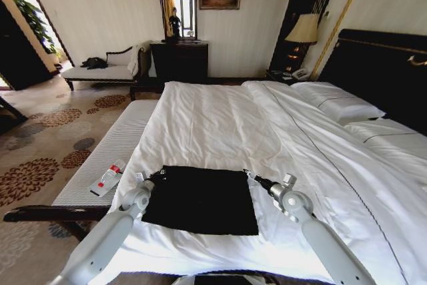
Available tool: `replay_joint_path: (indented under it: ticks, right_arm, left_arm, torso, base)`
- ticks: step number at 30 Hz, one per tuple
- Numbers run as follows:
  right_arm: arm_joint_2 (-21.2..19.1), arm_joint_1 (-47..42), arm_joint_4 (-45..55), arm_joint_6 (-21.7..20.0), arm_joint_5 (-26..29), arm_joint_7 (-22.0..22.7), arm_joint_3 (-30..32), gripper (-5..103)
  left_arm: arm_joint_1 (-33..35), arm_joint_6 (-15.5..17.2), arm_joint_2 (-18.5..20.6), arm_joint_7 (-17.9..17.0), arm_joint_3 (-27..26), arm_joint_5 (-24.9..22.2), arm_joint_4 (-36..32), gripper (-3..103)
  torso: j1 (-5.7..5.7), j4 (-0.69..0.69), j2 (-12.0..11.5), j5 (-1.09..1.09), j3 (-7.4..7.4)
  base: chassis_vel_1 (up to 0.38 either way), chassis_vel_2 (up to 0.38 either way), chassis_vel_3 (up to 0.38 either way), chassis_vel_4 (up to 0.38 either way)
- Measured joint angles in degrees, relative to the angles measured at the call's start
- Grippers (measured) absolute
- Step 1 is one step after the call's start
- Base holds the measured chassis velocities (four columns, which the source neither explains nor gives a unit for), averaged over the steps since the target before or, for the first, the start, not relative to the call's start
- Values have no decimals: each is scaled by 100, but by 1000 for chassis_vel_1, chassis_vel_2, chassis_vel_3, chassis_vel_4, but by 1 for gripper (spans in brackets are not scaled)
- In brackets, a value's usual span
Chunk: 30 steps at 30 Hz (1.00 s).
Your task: Fold the clothes on the bed.
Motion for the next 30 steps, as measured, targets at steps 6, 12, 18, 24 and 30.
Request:
replay_joint_path:
  ticks: [6,12,18,24,30]
  right_arm:
    - [123,18,-134,2,-8,-22,-36,100]
    - [265,32,-165,-3,-23,-45,-75,96]
    - [380,11,-149,-10,-19,-36,-76,74]
    - [407,-13,-47,-32,-10,-25,-91,52]
    - [402,-36,24,-41,-10,4,-92,30]
  left_arm:
    - [41,-8,-26,-3,-20,21,-10,0]
    - [56,-18,-41,-10,29,79,-4,0]
    - [63,-20,-35,-9,50,88,-5,0]
    - [66,-21,-57,-20,53,100,-19,0]
    - [94,-29,-55,-35,49,115,-55,0]
  torso:
    - [0,0,0,0,0]
    - [0,0,0,0,0]
    - [0,0,0,0,0]
    - [0,0,0,0,0]
    - [0,0,0,0,0]
  base:
    - [0,0,0,0]
    - [0,0,0,0]
    - [0,0,0,0]
    - [0,0,0,0]
    - [0,0,0,0]
